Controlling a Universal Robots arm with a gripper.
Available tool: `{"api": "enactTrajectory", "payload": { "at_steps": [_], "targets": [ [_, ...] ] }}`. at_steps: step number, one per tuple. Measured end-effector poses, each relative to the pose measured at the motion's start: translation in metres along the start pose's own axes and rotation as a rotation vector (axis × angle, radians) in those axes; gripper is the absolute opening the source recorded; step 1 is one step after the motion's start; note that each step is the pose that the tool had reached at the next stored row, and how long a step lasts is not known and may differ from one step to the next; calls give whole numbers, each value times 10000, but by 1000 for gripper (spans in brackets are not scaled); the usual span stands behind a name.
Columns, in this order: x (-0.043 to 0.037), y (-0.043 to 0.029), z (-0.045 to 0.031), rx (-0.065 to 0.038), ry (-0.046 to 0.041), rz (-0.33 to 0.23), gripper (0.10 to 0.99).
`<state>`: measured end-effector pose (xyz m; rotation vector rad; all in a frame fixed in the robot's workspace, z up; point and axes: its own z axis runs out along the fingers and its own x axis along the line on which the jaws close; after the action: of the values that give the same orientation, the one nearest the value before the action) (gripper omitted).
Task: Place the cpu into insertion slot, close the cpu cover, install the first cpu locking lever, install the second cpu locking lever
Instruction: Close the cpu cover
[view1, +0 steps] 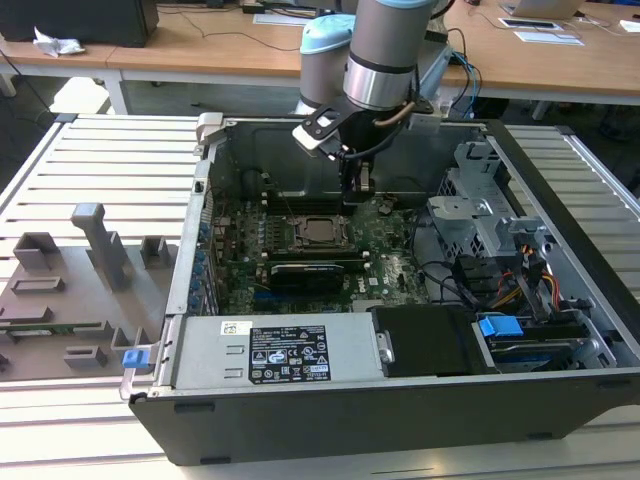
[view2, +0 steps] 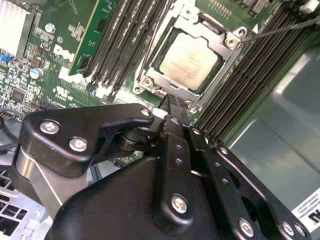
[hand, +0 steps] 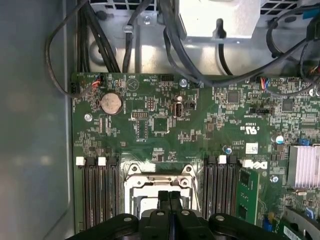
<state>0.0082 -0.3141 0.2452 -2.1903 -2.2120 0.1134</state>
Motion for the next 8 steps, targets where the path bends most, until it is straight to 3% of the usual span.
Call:
{"api": "enactTrajectory", "payload": {
  "at_steps": [8],
  "targets": [
    [2,-161,11,1,-1,0,106]
  ]
}}
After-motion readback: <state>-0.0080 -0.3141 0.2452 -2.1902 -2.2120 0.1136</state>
